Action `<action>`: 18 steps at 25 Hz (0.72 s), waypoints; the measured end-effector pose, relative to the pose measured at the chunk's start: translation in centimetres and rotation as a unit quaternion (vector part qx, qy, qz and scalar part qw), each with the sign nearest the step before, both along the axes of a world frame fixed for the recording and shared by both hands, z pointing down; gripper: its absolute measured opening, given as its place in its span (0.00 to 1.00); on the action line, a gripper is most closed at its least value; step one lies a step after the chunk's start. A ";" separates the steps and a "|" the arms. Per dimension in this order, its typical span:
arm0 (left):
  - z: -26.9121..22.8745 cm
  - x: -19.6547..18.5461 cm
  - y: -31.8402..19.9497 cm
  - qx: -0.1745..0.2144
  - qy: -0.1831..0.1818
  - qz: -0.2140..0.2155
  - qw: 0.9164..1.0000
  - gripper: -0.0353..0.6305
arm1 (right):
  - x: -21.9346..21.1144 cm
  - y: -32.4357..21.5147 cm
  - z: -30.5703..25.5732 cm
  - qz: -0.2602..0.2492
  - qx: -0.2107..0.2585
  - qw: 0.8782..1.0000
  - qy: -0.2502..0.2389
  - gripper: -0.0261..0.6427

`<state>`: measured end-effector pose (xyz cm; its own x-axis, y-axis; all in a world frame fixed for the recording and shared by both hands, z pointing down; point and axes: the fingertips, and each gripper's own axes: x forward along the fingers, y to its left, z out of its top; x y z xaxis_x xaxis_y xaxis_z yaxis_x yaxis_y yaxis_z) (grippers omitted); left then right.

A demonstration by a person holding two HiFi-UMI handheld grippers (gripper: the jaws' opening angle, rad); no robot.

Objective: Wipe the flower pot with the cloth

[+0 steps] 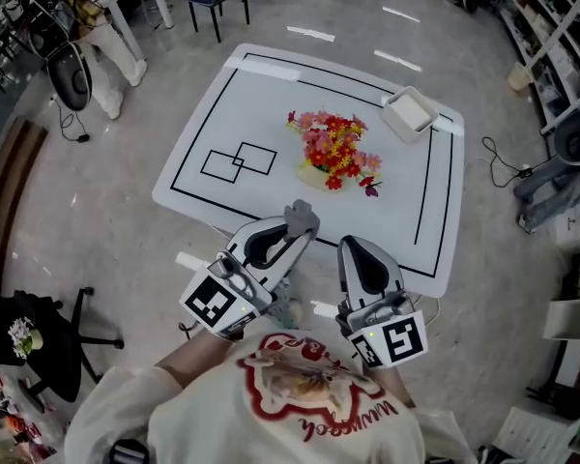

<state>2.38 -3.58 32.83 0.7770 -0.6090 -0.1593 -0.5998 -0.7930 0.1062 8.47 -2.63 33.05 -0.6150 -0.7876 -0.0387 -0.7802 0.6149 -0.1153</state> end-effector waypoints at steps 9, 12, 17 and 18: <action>-0.9 0.3 -5.2 0.008 0.008 0.013 1.000 0.12 | 0.7 -4.8 -1.4 0.018 0.014 1.000 0.009 0.04; -1.5 0.0 -7.7 0.013 0.012 0.015 1.000 0.12 | 0.8 -7.2 -2.1 0.023 0.022 0.999 0.009 0.04; -3.2 -0.5 -12.4 0.027 0.016 0.022 0.999 0.12 | 1.0 -11.5 -3.1 0.037 0.030 0.999 0.014 0.04; -3.5 -0.6 -13.3 0.029 0.017 0.025 0.999 0.12 | 1.0 -12.4 -3.3 0.039 0.031 0.999 0.015 0.04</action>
<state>1.82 -16.89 29.37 0.7994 -0.5588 -0.2207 -0.5564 -0.8272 0.0792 9.43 -15.01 29.79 -0.5539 -0.8295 -0.0720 -0.8282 0.5577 -0.0549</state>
